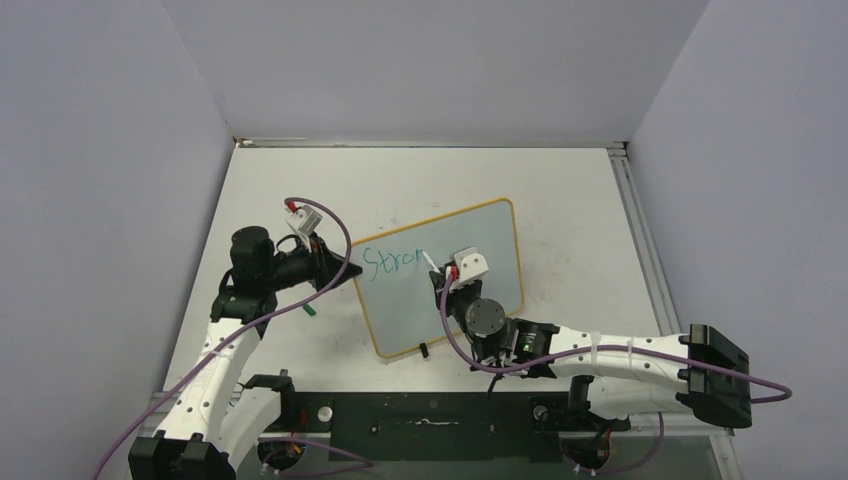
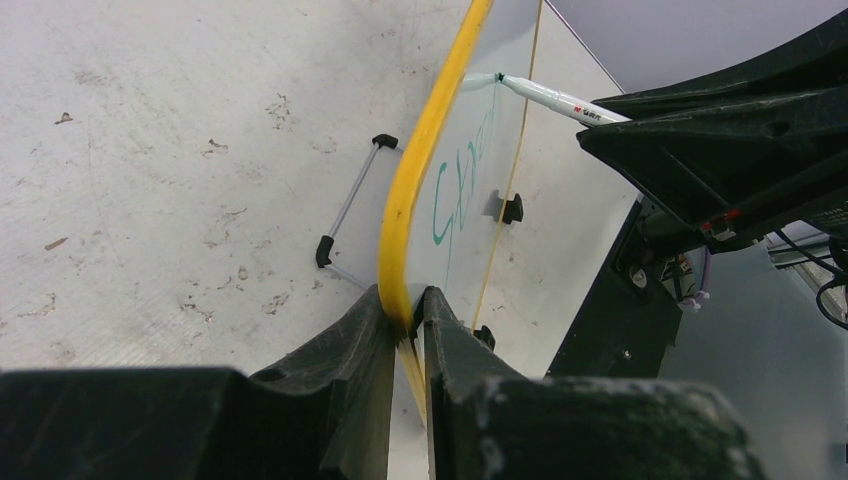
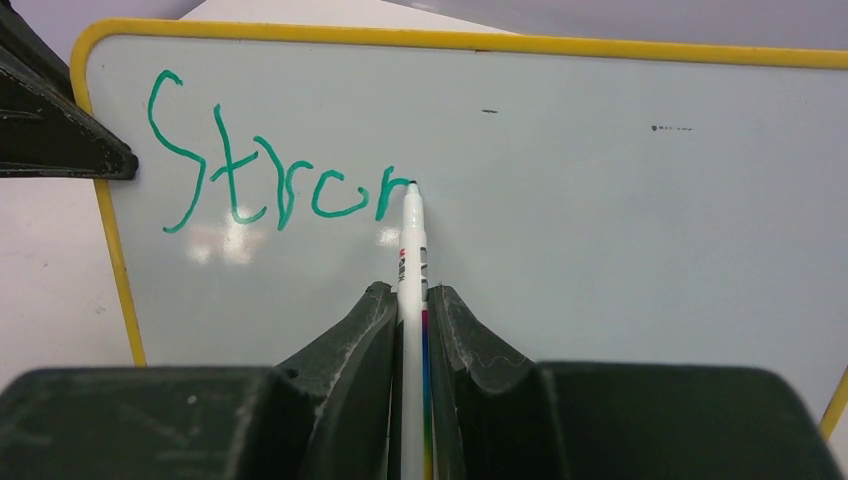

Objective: Write a sentence on the whiteboard

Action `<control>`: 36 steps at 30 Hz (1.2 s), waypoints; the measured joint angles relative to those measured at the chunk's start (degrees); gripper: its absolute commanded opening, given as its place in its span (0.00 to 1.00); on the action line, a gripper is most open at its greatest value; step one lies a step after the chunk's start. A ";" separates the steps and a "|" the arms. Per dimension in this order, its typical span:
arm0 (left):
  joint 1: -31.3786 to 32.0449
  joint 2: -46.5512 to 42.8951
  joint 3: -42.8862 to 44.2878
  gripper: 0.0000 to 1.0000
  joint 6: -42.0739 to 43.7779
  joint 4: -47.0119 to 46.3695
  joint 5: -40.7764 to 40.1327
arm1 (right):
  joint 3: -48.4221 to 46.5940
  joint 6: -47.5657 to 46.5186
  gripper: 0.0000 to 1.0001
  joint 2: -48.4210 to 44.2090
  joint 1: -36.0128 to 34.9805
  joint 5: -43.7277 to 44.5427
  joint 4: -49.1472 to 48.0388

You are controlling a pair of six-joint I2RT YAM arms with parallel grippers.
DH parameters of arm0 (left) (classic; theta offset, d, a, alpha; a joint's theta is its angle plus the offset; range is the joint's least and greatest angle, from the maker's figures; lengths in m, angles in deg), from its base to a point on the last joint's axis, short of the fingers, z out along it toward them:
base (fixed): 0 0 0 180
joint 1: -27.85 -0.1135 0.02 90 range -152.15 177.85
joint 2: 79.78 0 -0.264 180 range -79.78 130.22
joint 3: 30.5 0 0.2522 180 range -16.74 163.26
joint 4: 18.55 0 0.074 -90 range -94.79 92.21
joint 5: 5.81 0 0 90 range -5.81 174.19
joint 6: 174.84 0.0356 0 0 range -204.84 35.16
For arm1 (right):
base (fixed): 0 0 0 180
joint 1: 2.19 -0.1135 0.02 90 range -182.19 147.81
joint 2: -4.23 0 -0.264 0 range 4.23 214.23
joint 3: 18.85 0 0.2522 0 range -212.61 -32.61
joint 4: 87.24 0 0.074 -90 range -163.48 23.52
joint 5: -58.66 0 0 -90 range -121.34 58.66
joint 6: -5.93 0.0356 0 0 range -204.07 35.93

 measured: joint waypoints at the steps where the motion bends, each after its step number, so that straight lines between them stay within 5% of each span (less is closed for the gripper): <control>1: 0.00 0.00 0.00 0.00 0.00 0.02 -0.02 | 0.02 0.33 0.05 -0.07 0.00 0.11 0.13; 36: 0.00 -0.02 0.00 0.00 0.00 0.04 1.07 | 2.36 -0.02 0.05 -4.24 1.25 2.23 2.99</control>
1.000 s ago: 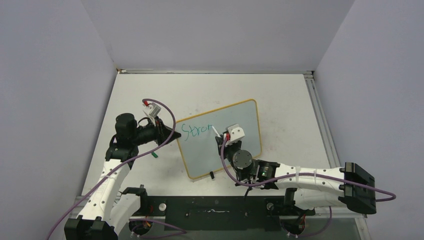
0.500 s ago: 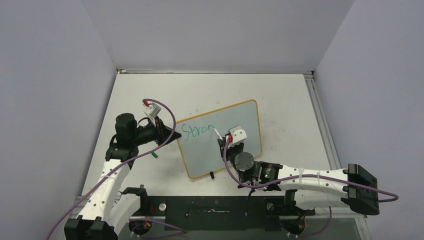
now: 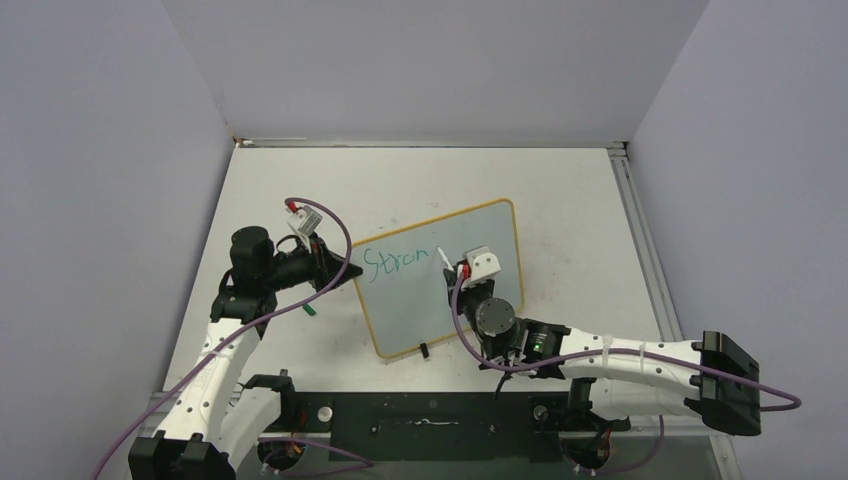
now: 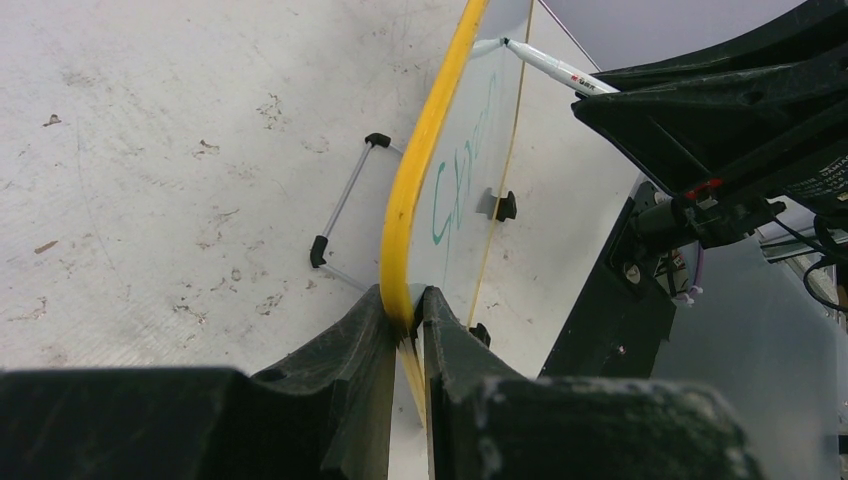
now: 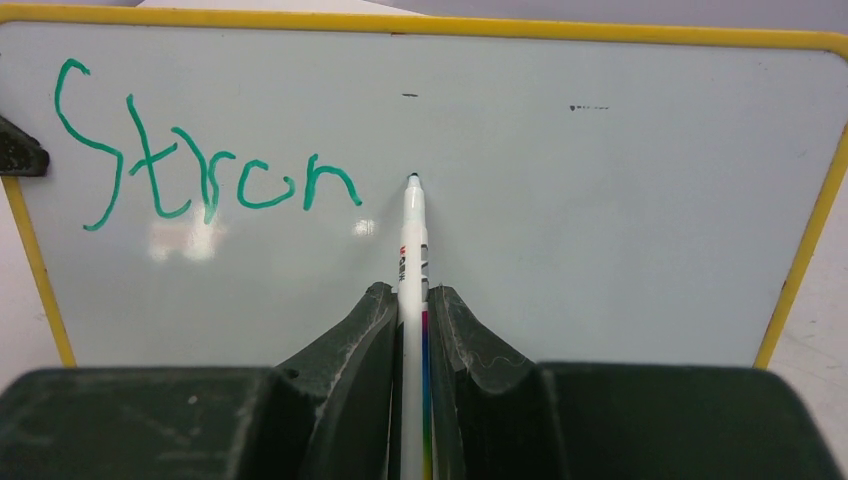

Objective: Write a sentence on the whiteboard

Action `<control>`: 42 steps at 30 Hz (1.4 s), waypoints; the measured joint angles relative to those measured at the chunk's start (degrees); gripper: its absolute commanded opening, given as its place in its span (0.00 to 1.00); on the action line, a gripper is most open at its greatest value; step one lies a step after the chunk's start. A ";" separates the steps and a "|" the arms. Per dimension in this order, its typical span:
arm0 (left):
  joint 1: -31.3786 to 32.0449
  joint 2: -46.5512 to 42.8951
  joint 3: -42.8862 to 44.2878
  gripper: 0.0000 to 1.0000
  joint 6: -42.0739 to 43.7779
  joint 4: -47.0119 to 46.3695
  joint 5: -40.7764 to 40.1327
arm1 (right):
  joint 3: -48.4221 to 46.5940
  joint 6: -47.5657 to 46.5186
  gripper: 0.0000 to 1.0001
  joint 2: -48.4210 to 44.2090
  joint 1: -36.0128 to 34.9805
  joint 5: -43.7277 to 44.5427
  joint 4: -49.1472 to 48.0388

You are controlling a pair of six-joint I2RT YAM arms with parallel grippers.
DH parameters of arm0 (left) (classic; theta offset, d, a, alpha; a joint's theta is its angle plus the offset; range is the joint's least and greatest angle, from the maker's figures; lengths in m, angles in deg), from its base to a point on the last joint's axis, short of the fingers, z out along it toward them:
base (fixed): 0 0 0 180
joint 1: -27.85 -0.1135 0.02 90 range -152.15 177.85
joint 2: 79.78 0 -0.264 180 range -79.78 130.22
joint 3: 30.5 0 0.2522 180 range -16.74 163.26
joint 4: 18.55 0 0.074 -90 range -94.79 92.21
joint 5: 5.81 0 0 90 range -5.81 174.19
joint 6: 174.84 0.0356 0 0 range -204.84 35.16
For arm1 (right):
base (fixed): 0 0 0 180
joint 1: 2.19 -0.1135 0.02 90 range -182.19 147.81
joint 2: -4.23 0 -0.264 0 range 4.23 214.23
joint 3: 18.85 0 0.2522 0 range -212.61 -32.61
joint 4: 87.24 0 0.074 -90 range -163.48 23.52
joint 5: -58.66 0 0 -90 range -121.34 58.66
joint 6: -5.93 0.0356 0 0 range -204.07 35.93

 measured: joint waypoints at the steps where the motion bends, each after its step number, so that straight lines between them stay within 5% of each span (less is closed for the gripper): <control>1: 0.00 0.00 0.00 0.00 0.00 0.00 -0.02 | 0.00 -0.22 0.05 0.15 0.33 -0.20 -0.22; 42: 0.07 0.02 0.00 0.00 -0.02 0.46 -0.04 | 0.90 -0.68 0.05 0.28 -1.20 0.20 0.50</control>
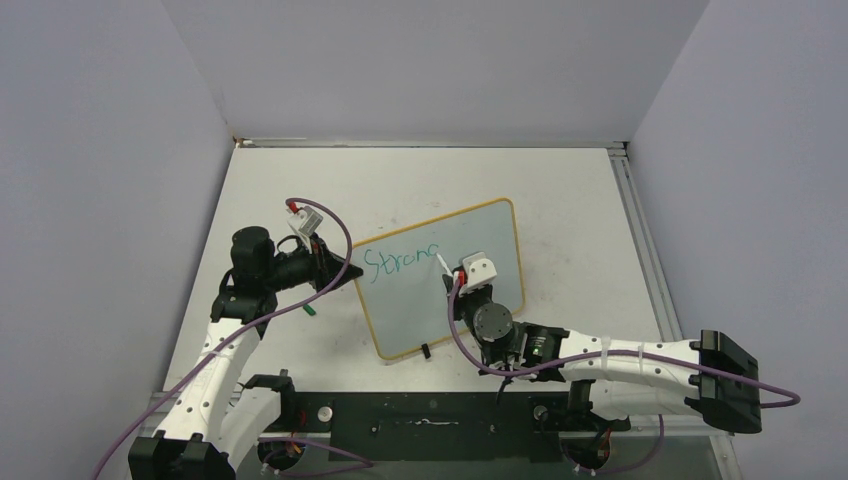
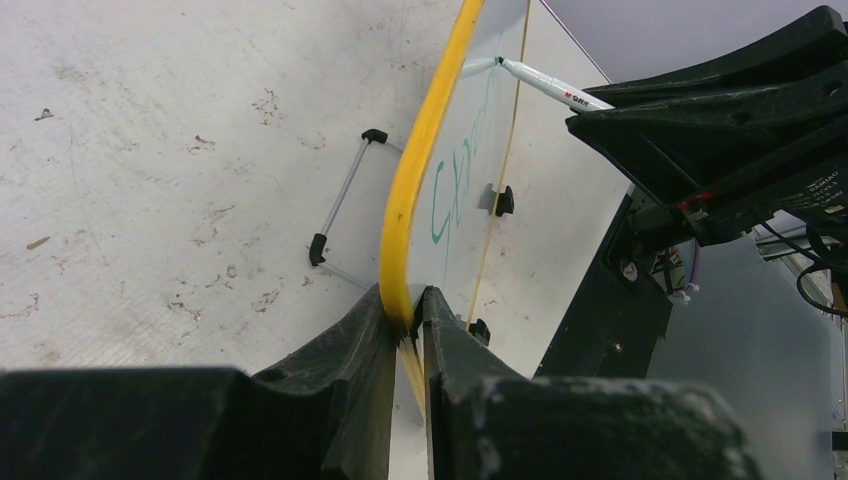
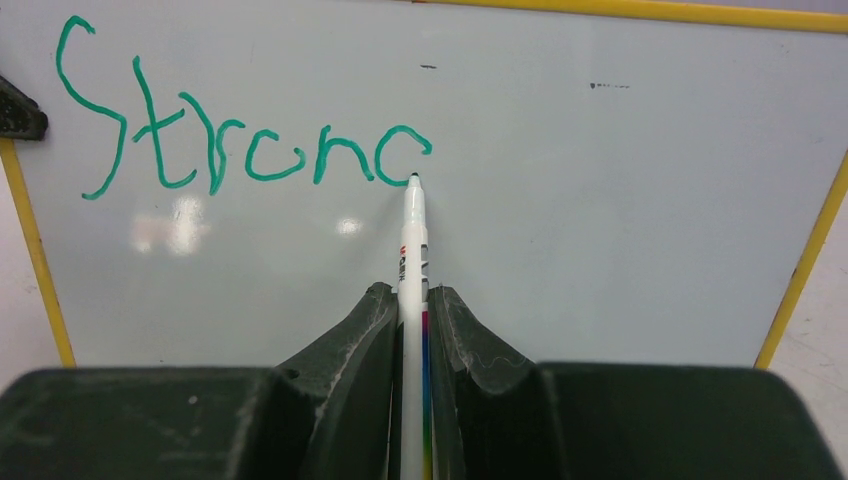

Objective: Write a sentence on the whiteboard

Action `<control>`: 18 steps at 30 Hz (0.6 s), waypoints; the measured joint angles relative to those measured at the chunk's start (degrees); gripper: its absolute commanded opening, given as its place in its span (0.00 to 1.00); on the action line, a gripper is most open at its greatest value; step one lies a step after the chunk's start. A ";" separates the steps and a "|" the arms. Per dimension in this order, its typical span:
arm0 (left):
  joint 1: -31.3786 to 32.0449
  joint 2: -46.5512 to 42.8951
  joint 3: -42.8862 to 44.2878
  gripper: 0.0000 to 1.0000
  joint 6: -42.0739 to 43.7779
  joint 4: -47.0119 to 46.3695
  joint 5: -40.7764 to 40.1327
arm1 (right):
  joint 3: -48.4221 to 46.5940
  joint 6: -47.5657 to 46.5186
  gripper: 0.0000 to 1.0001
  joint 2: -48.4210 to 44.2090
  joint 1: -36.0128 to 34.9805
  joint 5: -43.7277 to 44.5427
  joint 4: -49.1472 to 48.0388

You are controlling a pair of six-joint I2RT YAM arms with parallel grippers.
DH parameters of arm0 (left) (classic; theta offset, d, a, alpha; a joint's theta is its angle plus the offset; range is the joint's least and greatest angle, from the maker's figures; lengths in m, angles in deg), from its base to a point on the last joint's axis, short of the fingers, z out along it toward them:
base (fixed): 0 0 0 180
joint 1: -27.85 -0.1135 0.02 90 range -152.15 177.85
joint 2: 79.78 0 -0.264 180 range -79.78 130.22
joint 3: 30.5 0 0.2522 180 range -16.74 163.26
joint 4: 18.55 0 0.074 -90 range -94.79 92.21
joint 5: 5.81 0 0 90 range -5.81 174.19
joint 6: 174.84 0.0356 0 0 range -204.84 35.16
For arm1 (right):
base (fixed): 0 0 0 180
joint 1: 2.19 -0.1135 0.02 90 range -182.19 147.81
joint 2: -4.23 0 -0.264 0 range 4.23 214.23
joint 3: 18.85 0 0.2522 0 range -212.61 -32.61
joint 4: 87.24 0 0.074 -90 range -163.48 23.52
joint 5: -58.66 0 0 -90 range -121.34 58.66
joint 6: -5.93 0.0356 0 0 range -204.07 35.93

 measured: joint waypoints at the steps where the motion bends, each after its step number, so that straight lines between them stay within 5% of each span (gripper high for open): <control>1: 0.00 0.00 0.00 0.00 0.02 0.02 0.02 | 0.00 -0.44 0.05 0.02 0.11 0.00 -0.33; 18: 0.00 0.00 0.00 0.00 0.00 0.00 -0.11 | -0.87 -3.39 0.05 2.12 1.42 -0.15 -4.42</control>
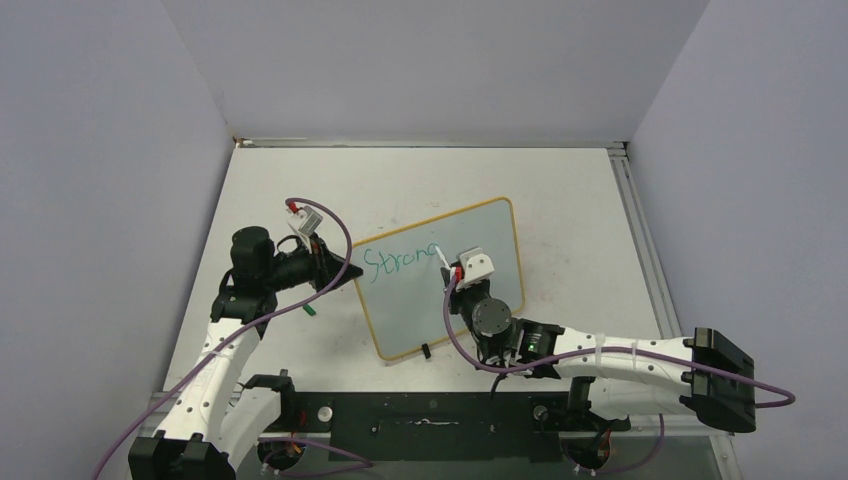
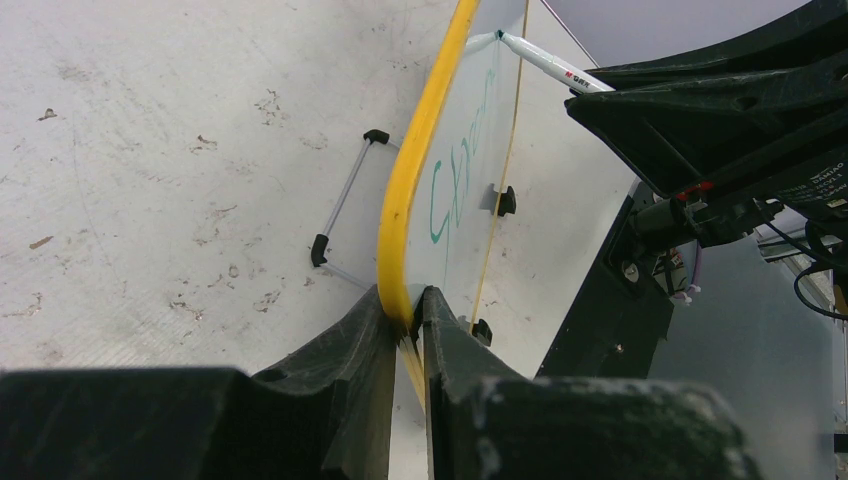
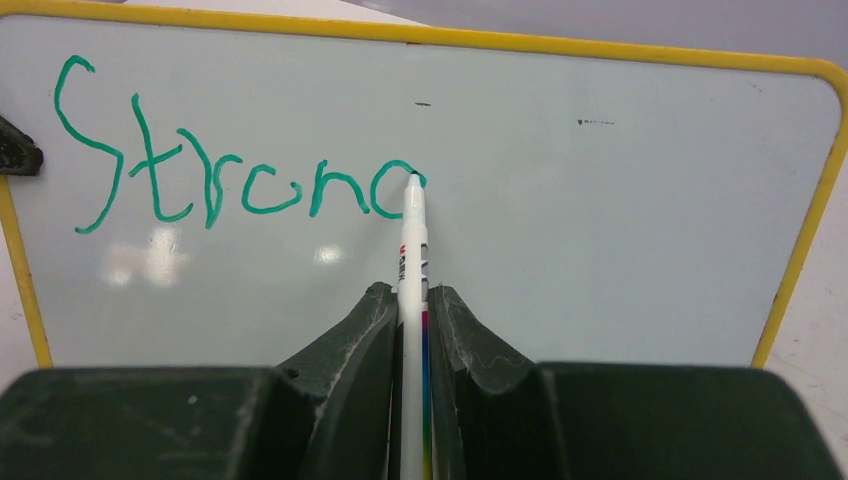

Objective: Write a sentence on the whiteboard

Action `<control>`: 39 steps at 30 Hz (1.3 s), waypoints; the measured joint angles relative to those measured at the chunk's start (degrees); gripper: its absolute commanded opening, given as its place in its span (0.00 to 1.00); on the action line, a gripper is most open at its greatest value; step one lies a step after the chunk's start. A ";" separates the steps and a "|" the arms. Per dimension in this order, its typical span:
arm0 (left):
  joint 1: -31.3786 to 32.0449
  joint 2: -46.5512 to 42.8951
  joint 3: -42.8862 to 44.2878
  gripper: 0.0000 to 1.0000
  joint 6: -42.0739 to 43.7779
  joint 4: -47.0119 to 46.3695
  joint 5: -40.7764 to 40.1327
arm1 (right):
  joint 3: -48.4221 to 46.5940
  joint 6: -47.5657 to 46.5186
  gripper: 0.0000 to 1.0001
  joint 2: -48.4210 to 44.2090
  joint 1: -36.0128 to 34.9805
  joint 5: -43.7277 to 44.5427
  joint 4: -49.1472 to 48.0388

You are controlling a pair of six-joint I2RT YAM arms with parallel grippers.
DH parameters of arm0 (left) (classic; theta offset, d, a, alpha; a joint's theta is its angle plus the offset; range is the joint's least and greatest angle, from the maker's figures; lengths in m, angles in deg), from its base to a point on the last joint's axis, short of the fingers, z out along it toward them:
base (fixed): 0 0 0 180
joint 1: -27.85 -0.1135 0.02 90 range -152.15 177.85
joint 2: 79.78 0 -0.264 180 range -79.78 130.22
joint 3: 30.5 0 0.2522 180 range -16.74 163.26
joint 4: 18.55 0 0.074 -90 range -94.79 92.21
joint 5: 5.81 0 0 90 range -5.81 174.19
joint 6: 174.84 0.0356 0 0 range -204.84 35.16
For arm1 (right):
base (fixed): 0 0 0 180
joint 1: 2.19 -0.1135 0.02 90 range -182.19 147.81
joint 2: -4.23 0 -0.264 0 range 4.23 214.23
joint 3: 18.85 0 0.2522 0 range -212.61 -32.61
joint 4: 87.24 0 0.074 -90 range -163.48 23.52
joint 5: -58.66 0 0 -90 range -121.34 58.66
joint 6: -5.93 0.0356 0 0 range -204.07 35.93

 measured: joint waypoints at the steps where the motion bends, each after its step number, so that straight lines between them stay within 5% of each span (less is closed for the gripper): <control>1: 0.00 0.00 0.00 0.00 0.00 0.00 0.00 | 0.00 0.00 0.05 0.00 0.00 -0.02 0.02; 26: 0.00 0.00 0.00 0.00 0.02 0.04 0.07 | 2.10 9.51 0.05 -1.38 -4.00 1.11 6.14; 39: 0.00 0.00 0.00 0.00 0.02 0.13 -0.22 | 1.86 6.49 0.05 0.33 -5.31 1.07 3.08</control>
